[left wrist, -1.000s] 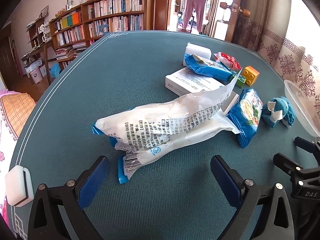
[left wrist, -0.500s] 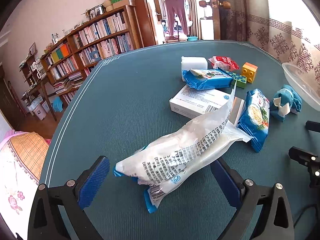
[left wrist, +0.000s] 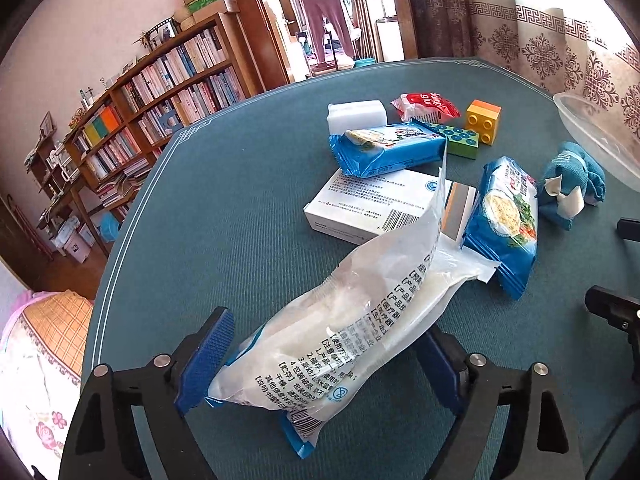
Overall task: Organize objects
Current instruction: 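Grasp the white plastic bag with the left gripper while the right gripper grasps the teal cloth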
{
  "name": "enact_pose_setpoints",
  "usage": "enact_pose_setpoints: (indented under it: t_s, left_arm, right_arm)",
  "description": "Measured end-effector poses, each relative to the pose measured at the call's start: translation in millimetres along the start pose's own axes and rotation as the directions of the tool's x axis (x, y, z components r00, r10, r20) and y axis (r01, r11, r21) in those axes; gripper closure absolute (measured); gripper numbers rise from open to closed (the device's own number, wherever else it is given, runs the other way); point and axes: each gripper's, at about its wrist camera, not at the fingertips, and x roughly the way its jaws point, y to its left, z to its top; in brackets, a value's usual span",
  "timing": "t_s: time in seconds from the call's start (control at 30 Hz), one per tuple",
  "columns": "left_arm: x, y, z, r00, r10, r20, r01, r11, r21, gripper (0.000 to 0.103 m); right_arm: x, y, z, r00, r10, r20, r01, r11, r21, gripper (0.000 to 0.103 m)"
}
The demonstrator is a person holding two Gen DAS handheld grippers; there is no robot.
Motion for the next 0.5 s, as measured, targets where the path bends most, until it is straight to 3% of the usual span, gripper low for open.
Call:
enact_pose_setpoints:
  t_s: [0.1,0.17,0.33,0.5]
  left_arm:
    - [-2,0,-1,1.000,0.003,-0.008,-0.003,1.000,-0.019,0.033]
    - [-6,1,-1,1.000,-0.011,-0.011,0.011,0.999,-0.047,0.037]
    - [-12,0,-6,0.999,-0.034,-0.014,0.033,0.996,-0.086,0.037]
    - [-20,0,-12,0.998,-0.050,-0.027,0.047,0.993,-0.112,0.038]
  right_arm:
    - [-1,0,0,1.000,0.008,0.006,-0.008,1.000,0.007,0.000]
    - [-1,0,1,1.000,0.012,0.008,-0.012,1.000,0.010,0.000]
    - [-2,-3,0,0.999,0.044,0.020,-0.044,0.999,0.027,0.000]
    - [-6,-18,4,0.991,0.127,0.033,-0.130,0.986,0.102,0.000]
